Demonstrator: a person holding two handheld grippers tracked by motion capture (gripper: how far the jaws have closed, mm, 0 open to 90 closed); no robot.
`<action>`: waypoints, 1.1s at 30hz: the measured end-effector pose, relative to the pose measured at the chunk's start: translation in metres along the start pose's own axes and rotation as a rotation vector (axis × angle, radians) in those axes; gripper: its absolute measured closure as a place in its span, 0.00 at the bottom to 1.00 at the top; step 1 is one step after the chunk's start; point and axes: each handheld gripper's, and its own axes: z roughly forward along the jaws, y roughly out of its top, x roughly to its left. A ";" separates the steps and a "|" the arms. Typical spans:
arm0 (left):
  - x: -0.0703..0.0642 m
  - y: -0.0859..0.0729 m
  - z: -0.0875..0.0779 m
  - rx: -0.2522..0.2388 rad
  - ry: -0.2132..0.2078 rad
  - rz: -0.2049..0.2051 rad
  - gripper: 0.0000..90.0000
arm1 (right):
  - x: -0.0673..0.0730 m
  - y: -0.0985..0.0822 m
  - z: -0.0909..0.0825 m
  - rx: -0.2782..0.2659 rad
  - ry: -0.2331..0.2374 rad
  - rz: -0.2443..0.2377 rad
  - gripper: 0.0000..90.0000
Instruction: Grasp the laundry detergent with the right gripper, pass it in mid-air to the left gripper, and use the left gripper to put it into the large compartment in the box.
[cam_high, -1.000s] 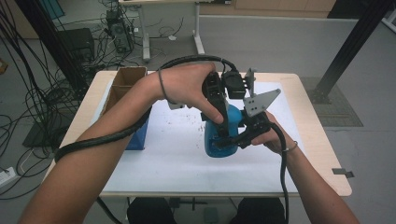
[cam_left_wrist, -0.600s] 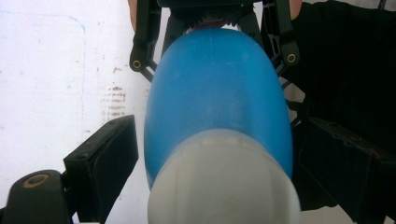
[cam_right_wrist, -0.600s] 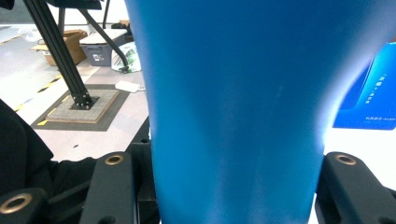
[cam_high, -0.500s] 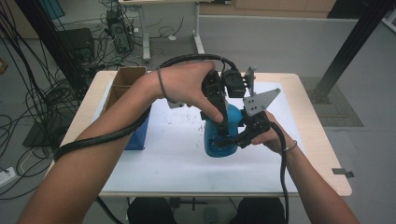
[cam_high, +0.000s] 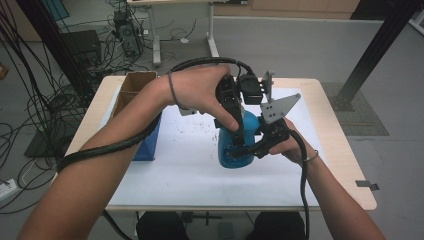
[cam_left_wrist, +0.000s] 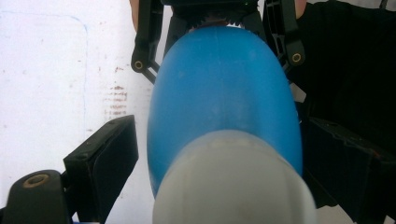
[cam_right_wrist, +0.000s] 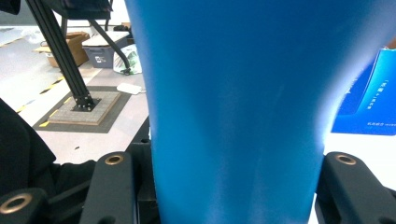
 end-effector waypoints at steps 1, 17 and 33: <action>0.000 0.000 0.000 0.001 0.000 0.000 0.13 | 0.000 0.000 0.000 0.003 0.000 -0.002 0.50; 0.000 -0.002 0.001 0.003 -0.003 0.000 0.13 | 0.000 0.001 0.001 0.001 -0.002 -0.001 0.50; 0.000 -0.002 -0.001 0.006 -0.005 -0.008 0.14 | 0.001 0.002 0.002 0.004 0.001 -0.005 0.50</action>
